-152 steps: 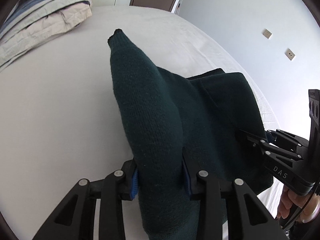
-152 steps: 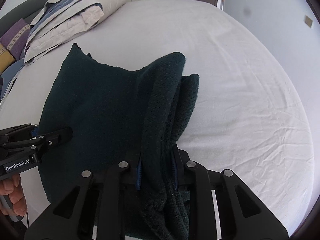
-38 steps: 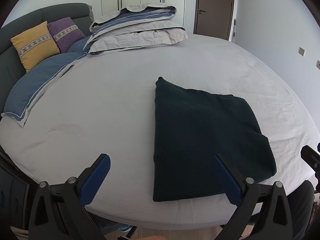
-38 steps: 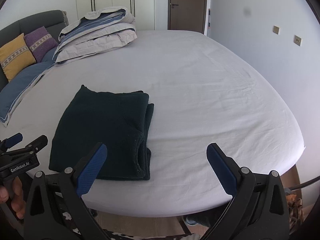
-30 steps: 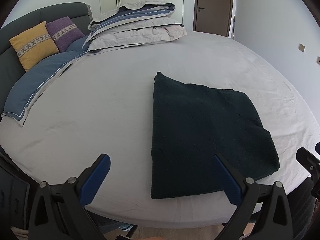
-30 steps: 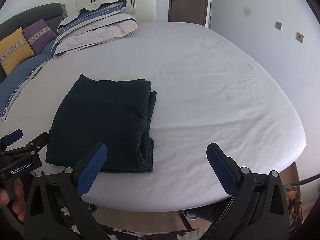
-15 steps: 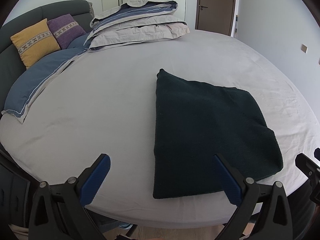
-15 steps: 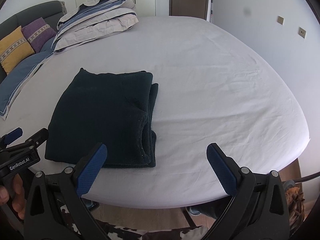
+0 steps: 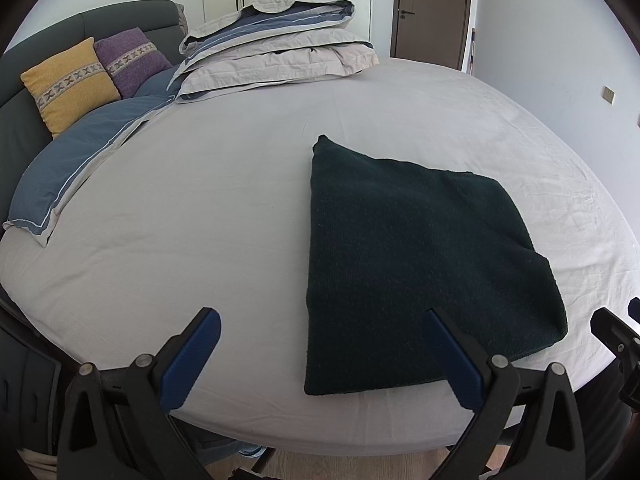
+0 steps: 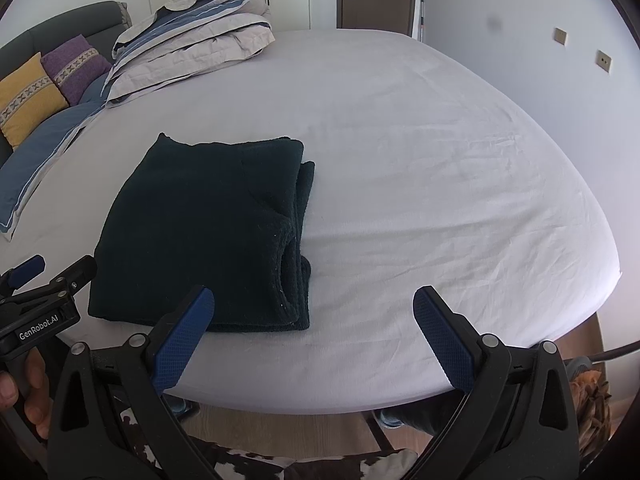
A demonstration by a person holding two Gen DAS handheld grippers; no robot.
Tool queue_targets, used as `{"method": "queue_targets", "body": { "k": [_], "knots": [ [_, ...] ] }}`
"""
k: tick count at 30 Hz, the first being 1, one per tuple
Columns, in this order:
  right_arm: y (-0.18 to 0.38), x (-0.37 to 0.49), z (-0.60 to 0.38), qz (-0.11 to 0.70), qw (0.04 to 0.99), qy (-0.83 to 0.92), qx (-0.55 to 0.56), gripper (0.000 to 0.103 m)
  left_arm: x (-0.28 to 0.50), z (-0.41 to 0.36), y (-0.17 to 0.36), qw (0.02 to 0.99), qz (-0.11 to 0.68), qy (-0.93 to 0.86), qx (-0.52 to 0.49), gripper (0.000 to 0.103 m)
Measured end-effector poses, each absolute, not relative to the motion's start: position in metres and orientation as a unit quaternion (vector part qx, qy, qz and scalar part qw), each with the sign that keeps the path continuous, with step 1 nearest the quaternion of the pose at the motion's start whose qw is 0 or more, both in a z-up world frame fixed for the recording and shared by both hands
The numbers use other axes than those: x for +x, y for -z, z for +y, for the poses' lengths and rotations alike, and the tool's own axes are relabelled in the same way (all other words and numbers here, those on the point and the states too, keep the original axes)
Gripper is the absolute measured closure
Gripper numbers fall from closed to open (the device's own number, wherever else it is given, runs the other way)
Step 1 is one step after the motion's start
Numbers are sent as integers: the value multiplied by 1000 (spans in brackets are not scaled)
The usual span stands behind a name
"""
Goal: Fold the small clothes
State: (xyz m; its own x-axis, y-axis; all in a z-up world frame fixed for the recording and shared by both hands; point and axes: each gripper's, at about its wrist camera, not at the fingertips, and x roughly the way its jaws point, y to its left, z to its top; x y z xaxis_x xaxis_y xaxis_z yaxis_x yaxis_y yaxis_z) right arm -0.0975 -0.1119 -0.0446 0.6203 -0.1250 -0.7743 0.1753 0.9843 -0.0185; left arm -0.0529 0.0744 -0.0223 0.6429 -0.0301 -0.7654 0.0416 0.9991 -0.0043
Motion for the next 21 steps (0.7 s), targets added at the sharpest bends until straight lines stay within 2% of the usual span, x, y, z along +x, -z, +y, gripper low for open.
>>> {"method": "queue_targets", "body": {
  "k": [21],
  "knots": [
    [47,-98,-113,430,898,85,33,1,-54,75,26,905,424,20,7,0]
  ]
}}
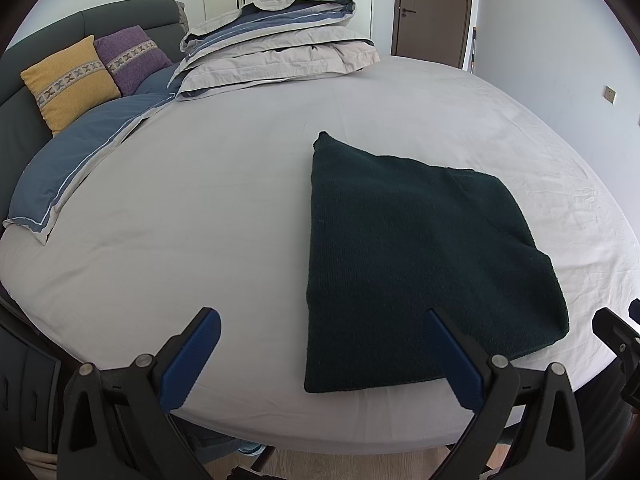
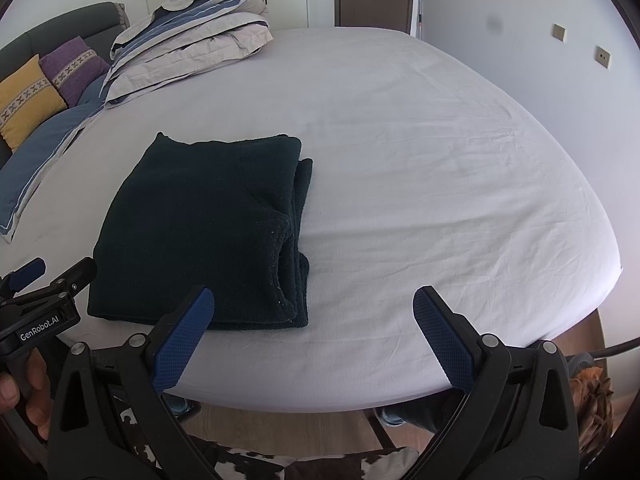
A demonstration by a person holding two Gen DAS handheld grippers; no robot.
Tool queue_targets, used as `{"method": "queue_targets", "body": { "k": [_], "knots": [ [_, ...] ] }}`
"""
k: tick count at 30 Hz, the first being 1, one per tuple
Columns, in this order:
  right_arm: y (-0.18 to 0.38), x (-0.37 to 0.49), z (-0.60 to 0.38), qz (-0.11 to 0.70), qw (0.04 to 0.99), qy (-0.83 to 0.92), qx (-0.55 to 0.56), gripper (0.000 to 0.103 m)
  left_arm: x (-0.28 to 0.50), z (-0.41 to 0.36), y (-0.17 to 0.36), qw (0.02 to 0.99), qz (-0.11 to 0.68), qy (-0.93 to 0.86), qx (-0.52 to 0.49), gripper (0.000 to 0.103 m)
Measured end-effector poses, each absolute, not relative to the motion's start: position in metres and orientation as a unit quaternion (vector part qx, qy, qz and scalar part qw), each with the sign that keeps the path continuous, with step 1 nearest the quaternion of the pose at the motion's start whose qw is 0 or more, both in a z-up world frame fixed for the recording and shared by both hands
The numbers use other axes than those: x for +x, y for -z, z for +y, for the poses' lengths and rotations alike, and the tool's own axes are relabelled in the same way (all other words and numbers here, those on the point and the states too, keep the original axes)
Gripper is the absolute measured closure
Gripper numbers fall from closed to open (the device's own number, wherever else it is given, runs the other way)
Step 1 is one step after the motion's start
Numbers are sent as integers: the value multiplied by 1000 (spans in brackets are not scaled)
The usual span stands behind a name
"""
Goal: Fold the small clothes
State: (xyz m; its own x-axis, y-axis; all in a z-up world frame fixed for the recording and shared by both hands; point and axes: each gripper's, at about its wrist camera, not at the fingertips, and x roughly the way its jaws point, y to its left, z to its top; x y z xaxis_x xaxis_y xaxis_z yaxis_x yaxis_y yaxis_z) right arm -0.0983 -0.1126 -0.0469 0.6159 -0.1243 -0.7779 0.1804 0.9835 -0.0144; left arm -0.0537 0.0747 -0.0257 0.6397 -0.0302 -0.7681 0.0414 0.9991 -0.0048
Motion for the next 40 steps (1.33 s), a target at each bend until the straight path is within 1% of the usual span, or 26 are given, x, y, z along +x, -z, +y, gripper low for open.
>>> {"method": "queue_targets", "body": {
  "k": [40],
  "knots": [
    [52,-100,-112,435,895,84,39,1,-58,75,35,905,424,18,9,0]
  ]
}}
